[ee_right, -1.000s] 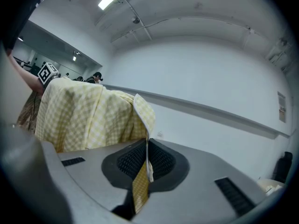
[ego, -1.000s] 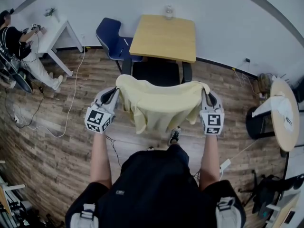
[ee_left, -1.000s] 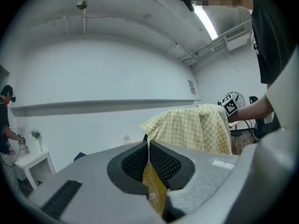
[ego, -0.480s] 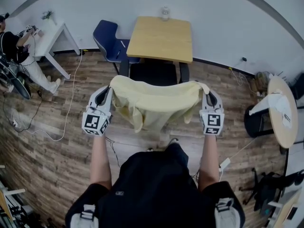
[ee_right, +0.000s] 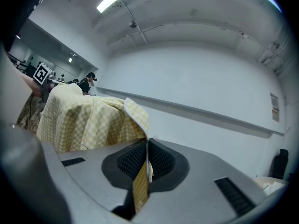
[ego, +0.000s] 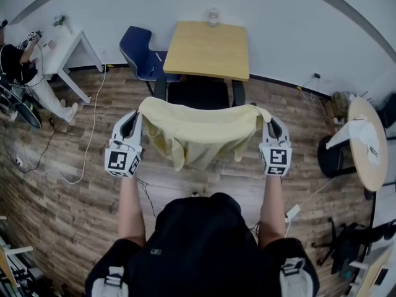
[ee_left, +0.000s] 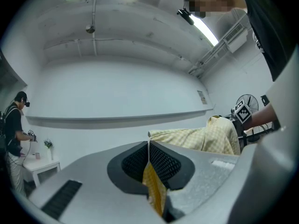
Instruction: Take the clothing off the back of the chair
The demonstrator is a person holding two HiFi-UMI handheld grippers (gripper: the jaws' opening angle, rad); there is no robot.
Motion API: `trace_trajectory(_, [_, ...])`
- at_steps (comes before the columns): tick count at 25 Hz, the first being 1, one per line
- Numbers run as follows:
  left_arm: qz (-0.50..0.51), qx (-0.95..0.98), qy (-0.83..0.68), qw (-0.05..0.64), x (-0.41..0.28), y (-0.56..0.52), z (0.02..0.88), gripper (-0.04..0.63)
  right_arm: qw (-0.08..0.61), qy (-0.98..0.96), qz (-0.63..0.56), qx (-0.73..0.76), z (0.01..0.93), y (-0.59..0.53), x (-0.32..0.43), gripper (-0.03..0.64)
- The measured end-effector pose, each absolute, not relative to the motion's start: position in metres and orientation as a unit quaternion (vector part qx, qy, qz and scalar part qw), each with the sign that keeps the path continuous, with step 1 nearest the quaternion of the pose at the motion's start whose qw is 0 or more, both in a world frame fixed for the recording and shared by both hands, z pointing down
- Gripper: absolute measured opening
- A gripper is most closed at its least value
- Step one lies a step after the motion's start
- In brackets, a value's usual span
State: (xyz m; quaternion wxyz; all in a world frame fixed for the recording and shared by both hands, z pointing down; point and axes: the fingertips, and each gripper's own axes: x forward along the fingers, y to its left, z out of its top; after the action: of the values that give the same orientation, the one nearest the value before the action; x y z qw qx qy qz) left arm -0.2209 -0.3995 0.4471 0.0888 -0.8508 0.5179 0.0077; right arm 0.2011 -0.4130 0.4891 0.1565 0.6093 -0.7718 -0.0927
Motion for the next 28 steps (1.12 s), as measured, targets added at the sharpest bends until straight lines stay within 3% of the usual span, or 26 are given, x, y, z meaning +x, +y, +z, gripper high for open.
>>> trace_trajectory(28, [0.026, -0.819, 0.564, 0.104, -0.233, -0.339, 0.422, 0.011, 0.139, -0.794, -0.095, 0.584, 0.477, -0.376, 0.203, 0.005])
